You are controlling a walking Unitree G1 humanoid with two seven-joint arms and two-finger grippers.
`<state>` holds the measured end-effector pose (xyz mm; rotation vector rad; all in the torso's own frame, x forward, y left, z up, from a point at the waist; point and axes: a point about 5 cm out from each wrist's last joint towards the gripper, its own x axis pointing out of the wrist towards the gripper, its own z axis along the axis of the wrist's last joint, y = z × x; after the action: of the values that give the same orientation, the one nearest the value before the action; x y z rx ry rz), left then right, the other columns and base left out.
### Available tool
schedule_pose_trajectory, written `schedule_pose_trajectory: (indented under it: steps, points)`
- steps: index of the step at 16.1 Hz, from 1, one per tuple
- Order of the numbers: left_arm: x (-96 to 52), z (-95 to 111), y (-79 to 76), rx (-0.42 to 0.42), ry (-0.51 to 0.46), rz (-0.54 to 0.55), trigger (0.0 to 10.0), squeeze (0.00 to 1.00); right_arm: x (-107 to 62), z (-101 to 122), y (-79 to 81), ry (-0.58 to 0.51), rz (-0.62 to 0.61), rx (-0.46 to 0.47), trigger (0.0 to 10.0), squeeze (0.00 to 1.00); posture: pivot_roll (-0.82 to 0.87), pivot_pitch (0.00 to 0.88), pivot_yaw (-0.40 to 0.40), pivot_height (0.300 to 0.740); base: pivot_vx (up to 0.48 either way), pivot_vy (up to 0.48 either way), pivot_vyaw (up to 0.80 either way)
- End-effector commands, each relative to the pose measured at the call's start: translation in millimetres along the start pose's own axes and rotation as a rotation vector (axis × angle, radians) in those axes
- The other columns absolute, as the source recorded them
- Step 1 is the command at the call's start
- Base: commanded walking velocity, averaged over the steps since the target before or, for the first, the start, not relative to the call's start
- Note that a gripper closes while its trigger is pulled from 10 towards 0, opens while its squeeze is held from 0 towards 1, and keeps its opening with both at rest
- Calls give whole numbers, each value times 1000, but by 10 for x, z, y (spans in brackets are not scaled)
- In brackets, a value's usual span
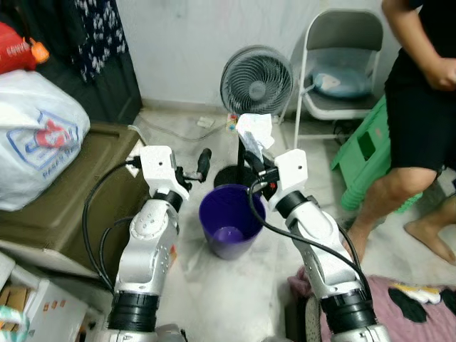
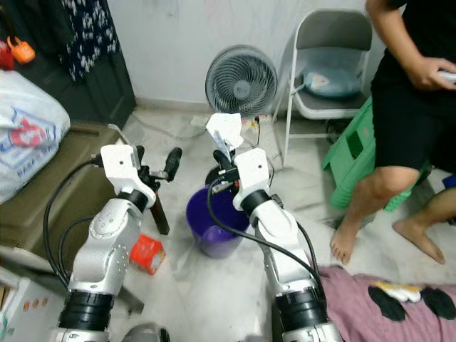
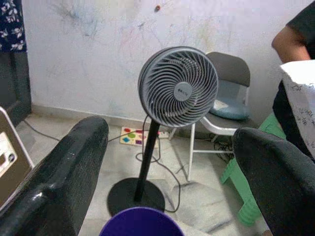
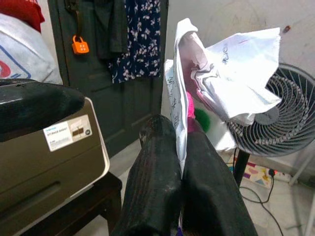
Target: Clean up the room
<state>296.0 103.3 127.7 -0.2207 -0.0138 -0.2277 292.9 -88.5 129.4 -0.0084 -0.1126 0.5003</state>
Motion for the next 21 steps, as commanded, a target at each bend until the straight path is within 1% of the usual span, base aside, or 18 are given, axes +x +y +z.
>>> schedule_pose_trajectory:
  steps: [1,14,17,18,20,21]
  points:
    - [7,51,-13,8,-21,-10,10000,0,24,27,-6,-10,-1,-3,10000,0,-36,0,-12,740,352,0,0]
    - [18,42,-3,12,-16,-9,10000,0,41,37,2,-21,8,-4,10000,0,-32,0,-11,740,354,0,0]
    - [13,26,10,27,-8,14,10000,0,44,39,2,-27,5,-1,10000,0,-28,0,-10,740,0,0,0]
    - [11,31,26,31,-12,26,10000,0,44,42,1,-27,6,-30,10000,0,-27,0,-9,740,0,0,0]
    - [9,34,37,35,-14,35,10000,0,44,43,6,-30,8,-32,10000,0,-26,0,-10,740,0,0,0]
    - [-9,59,71,69,-27,39,10000,0,41,45,19,-33,13,-28,10000,0,-19,0,-11,740,0,0,800]
